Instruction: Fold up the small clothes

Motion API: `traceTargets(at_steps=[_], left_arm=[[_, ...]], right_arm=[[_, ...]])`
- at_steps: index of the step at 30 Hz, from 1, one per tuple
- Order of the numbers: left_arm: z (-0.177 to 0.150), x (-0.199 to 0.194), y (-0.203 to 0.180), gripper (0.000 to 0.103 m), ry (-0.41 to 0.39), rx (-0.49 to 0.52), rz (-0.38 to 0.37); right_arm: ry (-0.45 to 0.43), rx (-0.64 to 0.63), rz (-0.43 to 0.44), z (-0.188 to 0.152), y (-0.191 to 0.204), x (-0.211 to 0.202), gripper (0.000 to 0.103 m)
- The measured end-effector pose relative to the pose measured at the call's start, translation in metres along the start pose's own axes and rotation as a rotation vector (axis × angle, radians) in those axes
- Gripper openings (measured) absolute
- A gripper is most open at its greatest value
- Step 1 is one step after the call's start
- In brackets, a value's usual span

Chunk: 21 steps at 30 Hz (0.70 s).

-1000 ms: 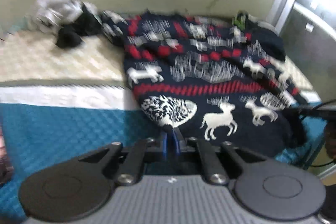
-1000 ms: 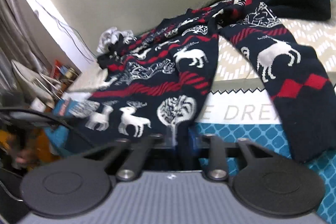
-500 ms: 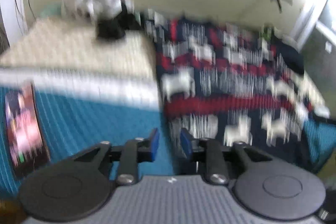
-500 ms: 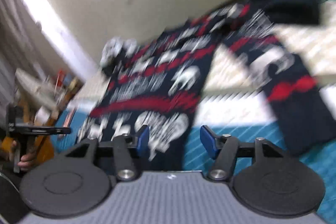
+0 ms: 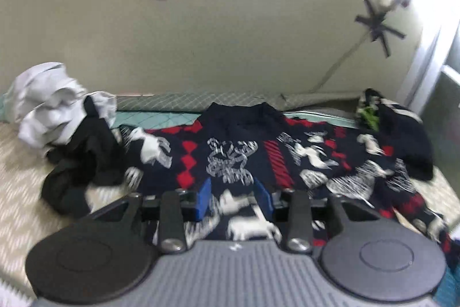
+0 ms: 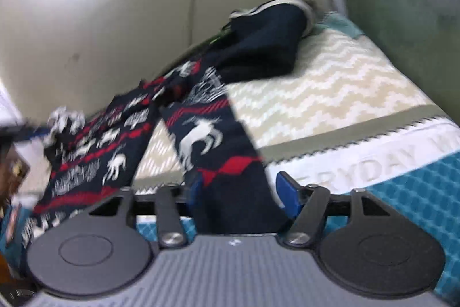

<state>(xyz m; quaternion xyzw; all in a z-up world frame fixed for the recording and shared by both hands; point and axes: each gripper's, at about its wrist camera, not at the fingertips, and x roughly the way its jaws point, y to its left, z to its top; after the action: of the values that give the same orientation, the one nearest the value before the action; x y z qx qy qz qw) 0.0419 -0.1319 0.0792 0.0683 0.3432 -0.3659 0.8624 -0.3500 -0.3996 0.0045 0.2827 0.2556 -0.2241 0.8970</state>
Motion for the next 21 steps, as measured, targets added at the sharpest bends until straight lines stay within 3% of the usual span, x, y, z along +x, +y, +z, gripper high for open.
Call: traceTargets(at_steps=[2,5,8,9,13,17,21], left_arm=[[0.004,0.031,0.001,0.034,0.02,0.0,0.032],[0.006,0.07,0.011,0.034,0.068,-0.016,0.076],[-0.002,0.095,0.021,0.033,0.101,-0.031,0.109],[-0.005,0.095,0.023,0.035,0.075,-0.031,0.108],[-0.013,0.091,0.023,0.043,0.046,-0.043,0.089],[-0.007,0.074,0.036,0.044,0.011,-0.111,0.009],[0.004,0.031,0.062,0.049,-0.115,-0.208,-0.055]], right_arm=[[-0.012,-0.094,-0.102,-0.001,0.014,0.004,0.008],[-0.091,-0.064,-0.168,0.026,0.006,-0.003,0.006],[-0.304,-0.04,-0.249,0.09,-0.001,-0.042,0.005],[-0.367,-0.025,-0.254,0.114,0.0,-0.055,0.005],[-0.426,-0.04,-0.226,0.181,0.024,-0.06,0.005],[-0.386,-0.053,-0.068,0.22,0.078,-0.035,0.005],[-0.313,-0.112,0.075,0.238,0.152,0.001,0.005]])
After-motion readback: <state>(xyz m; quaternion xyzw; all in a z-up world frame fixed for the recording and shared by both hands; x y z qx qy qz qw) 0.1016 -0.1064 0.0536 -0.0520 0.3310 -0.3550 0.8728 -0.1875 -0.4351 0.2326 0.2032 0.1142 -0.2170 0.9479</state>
